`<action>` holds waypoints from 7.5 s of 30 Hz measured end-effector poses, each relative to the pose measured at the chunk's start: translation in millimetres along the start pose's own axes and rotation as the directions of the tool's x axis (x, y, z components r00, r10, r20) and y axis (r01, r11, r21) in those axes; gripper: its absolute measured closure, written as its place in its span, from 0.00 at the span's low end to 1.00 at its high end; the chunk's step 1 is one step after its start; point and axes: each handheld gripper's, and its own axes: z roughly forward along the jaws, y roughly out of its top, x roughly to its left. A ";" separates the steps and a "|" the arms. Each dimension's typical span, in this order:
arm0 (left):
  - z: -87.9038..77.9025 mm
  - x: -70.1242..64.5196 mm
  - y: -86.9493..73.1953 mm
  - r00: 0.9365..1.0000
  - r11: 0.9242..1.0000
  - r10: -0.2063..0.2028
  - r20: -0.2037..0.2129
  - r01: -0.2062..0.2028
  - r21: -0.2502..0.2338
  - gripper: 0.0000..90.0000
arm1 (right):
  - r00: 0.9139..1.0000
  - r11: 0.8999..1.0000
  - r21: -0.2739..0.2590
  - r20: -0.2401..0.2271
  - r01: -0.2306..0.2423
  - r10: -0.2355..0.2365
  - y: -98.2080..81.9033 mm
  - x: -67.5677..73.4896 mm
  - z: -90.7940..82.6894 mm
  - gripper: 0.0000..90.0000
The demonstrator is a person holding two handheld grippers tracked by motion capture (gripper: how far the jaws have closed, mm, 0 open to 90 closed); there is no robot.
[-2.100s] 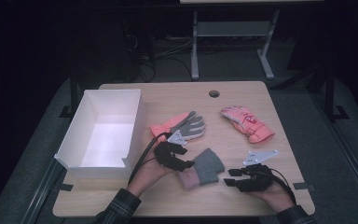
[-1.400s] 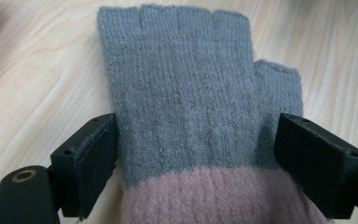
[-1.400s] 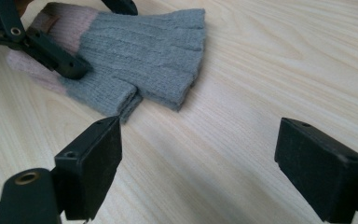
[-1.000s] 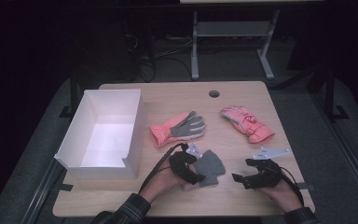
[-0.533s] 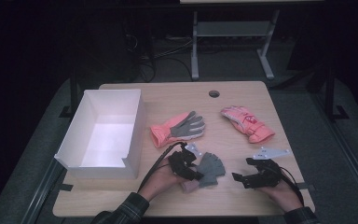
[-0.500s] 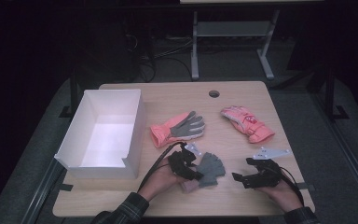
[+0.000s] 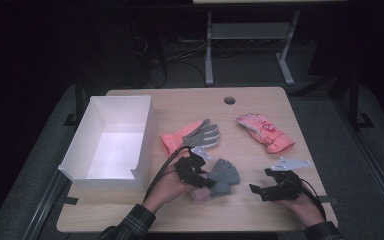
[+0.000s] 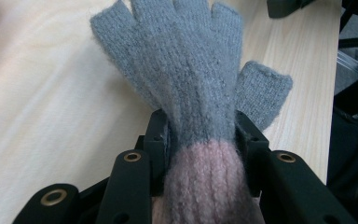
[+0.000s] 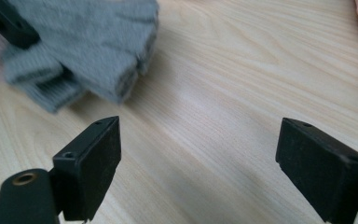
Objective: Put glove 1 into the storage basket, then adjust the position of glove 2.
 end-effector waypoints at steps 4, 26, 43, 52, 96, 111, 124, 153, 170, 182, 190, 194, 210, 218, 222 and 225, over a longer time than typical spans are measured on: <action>-14.3 2.8 5.0 1.000 1.000 -0.016 -0.020 0.016 -0.015 0.71 | 1.000 1.000 -0.006 0.002 -0.001 0.001 -0.1 -0.7 0.0 0.15; -91.3 14.0 28.3 0.995 0.996 -0.043 -0.089 0.036 -0.081 0.71 | 1.000 1.000 -0.022 0.009 0.004 -0.004 -0.8 -2.3 0.5 0.15; -147.9 31.5 37.7 0.975 0.988 -0.093 -0.201 0.065 -0.143 0.71 | 1.000 1.000 -0.027 0.025 0.006 -0.005 -3.4 -3.9 -3.0 0.15; -179.0 40.2 26.6 0.950 0.979 -0.153 -0.271 0.110 -0.170 0.71 | 1.000 0.999 -0.040 0.013 0.019 -0.018 1.6 -7.1 -0.2 0.15; -190.3 160.5 -122.6 0.695 0.873 -0.480 -0.535 0.440 -0.213 0.70 | 0.999 0.999 -0.030 -0.016 0.040 -0.041 7.4 -10.1 8.4 0.15; -157.7 172.8 -134.0 0.626 0.841 -0.475 -0.618 0.530 -0.109 0.50 | 0.999 0.999 -0.023 -0.027 0.031 -0.032 4.3 -9.4 6.0 0.15; -180.1 158.4 -117.4 0.631 0.850 -0.505 -0.590 0.484 -0.210 0.22 | 0.999 0.999 -0.018 -0.034 0.035 -0.036 3.1 -7.9 5.0 0.15; -183.3 78.3 -14.9 0.865 0.942 -0.300 -0.402 0.202 -0.267 0.19 | 0.999 0.999 -0.021 -0.031 0.041 -0.041 5.6 -7.4 9.0 0.15; -126.1 41.4 42.7 0.922 0.970 -0.175 -0.345 0.100 -0.223 0.61 | 0.999 0.999 -0.025 -0.032 0.040 -0.041 6.2 -7.5 8.2 0.15; -64.8 63.6 51.4 0.920 0.977 -0.176 -0.350 0.121 -0.175 1.00 | 0.998 0.998 -0.028 -0.042 0.051 -0.052 7.4 -6.5 9.2 0.15; -39.7 89.7 42.9 0.895 0.973 -0.211 -0.392 0.156 -0.168 1.00 | 0.997 0.998 -0.027 -0.049 0.062 -0.064 8.6 -5.0 10.4 0.15; -21.1 104.0 36.2 0.884 0.973 -0.221 -0.413 0.172 -0.151 1.00 | 0.997 0.998 -0.030 -0.053 0.055 -0.057 7.7 -6.1 9.6 0.15; 3.5 118.1 23.5 0.899 0.971 -0.239 -0.367 0.208 -0.120 1.00 | 0.997 0.998 -0.034 -0.054 0.056 -0.058 6.4 -7.9 8.5 0.15; 3.4 102.6 20.9 0.926 0.978 -0.208 -0.315 0.189 -0.090 1.00 | 0.997 0.998 -0.029 -0.050 0.061 -0.062 7.7 -6.0 9.8 0.15; 5.1 93.7 20.8 0.934 0.978 -0.208 -0.290 0.190 -0.089 1.00 | 0.997 0.998 -0.026 -0.052 0.063 -0.064 7.3 -5.6 9.6 0.15; 8.6 80.6 21.9 0.949 0.984 -0.175 -0.263 0.164 -0.067 1.00 | 0.997 0.998 -0.027 -0.050 0.059 -0.060 7.2 -6.0 9.0 0.15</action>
